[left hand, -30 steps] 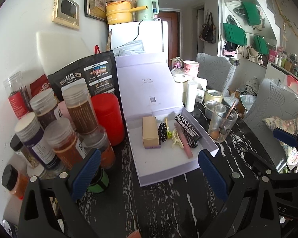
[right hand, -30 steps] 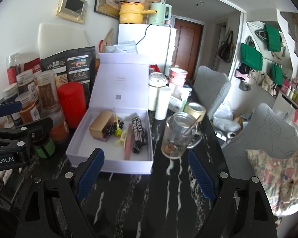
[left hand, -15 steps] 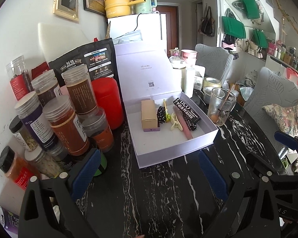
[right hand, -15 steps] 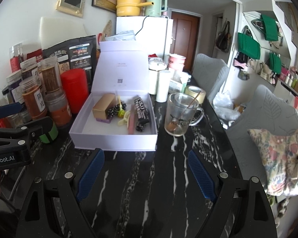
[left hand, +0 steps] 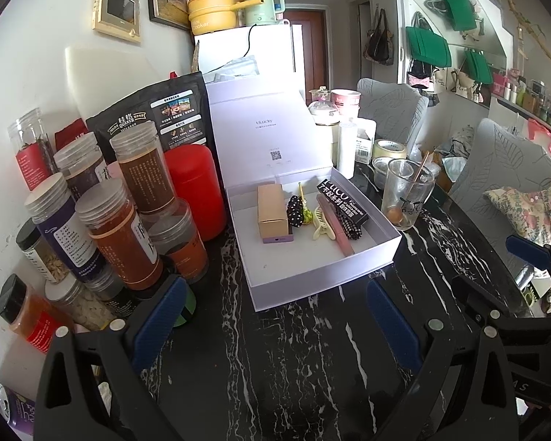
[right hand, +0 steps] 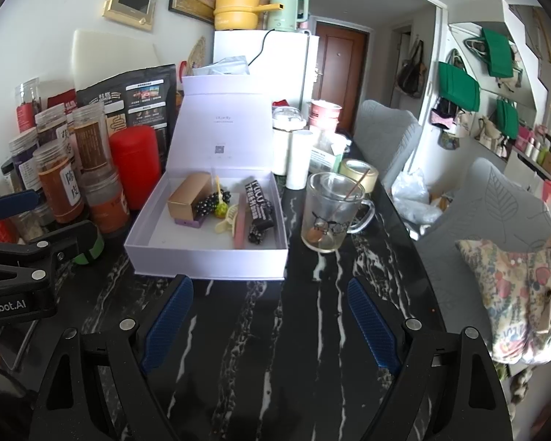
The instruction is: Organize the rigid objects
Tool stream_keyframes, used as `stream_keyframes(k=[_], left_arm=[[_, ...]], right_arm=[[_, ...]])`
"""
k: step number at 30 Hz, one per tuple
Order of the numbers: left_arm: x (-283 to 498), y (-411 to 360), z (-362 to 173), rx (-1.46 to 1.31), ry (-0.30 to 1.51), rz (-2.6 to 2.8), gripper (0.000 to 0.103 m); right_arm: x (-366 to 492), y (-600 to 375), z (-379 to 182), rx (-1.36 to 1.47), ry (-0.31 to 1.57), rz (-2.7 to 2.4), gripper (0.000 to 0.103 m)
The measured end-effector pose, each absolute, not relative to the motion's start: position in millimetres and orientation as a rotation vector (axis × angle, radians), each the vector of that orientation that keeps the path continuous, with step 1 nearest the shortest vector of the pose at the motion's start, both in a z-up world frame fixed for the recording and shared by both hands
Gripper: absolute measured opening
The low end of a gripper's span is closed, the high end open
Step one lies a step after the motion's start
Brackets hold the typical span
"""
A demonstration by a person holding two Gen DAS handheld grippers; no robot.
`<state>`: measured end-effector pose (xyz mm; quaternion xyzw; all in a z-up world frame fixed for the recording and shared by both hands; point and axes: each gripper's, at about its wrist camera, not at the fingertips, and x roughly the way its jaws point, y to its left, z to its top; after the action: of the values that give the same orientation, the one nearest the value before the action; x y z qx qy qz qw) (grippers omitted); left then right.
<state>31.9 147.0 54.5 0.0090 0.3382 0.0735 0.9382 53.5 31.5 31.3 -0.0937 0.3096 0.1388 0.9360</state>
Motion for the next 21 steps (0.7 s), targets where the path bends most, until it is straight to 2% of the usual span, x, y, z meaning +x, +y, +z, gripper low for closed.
stream_keyframes(k=[21], left_arm=[[26.4,144.0,58.0,0.018,0.674,0.127,0.100]], right_arm=[[50.3,30.7,32.6,-0.197,0.623,0.289,0.087]])
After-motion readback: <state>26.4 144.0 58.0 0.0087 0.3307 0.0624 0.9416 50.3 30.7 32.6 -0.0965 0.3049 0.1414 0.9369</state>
